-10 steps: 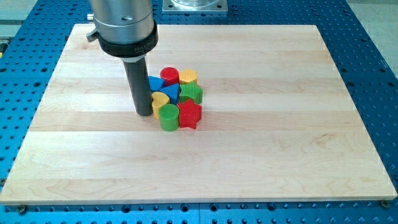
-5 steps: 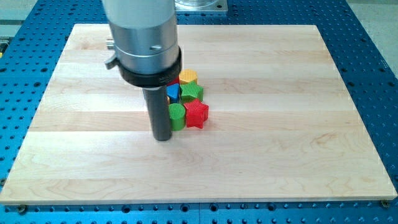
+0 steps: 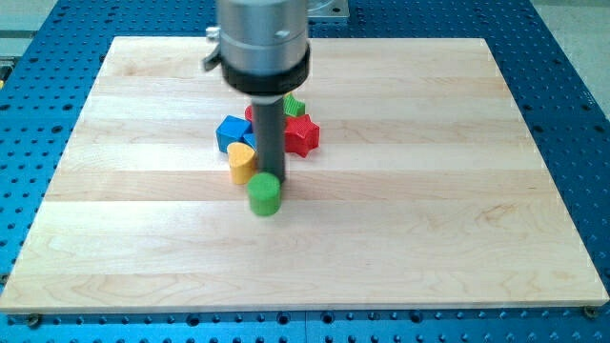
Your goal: Place the green circle at the bottom center of the board
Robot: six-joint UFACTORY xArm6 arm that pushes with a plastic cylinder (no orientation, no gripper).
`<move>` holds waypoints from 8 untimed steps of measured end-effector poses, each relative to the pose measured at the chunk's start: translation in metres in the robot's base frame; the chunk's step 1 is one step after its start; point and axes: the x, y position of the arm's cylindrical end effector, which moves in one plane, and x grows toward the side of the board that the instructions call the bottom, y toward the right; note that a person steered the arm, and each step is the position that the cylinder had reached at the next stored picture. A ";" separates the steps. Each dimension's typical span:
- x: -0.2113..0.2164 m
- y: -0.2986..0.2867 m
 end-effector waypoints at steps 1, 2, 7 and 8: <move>0.008 0.007; 0.034 0.018; 0.033 0.102; 0.089 0.067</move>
